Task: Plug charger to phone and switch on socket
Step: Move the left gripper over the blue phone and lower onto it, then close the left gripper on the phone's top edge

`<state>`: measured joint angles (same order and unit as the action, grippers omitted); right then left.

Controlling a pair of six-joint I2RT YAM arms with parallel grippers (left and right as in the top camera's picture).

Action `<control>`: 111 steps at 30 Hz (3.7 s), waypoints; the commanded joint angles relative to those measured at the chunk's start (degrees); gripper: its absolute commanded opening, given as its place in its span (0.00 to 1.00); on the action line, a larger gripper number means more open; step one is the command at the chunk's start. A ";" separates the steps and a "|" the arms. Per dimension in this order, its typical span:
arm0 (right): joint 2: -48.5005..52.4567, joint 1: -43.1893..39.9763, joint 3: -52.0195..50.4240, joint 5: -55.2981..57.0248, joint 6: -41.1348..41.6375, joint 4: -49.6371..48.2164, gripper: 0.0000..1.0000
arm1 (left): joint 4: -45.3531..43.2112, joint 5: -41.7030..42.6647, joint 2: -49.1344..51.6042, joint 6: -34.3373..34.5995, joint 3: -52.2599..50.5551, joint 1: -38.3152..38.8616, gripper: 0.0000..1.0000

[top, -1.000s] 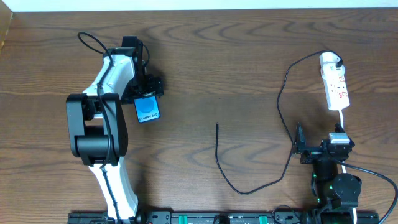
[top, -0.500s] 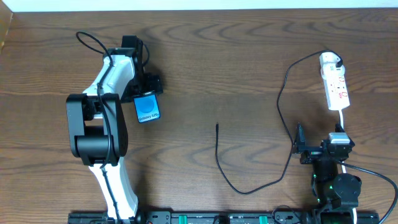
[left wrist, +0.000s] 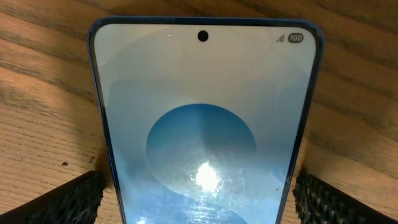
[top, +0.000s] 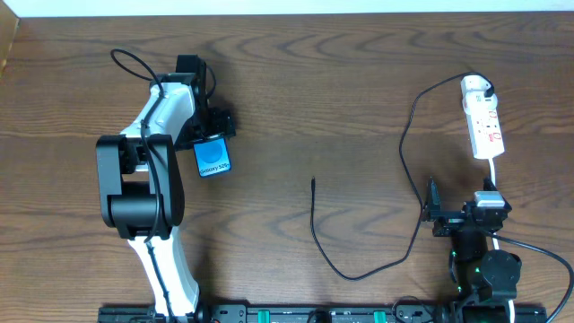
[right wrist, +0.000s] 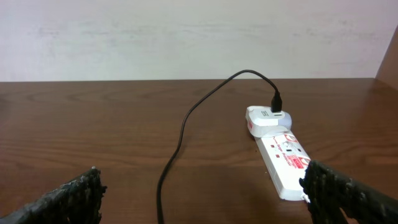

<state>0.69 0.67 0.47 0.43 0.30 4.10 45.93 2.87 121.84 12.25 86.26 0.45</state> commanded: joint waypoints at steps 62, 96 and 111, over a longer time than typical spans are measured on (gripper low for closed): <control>-0.37 0.50 -0.15 0.07 -0.79 0.22 0.99 | 0.24 -0.37 0.37 0.55 -1.03 -0.15 0.58; -0.37 0.50 -0.15 0.07 -0.79 0.20 0.99 | 0.11 1.20 0.37 1.64 -1.03 -0.09 0.86; -0.37 0.50 -0.15 0.07 -0.79 0.22 0.99 | 0.02 1.18 0.66 1.62 -1.05 -0.09 0.86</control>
<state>0.69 0.67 0.47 0.45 0.32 4.10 45.98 3.51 121.82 13.37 86.21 0.43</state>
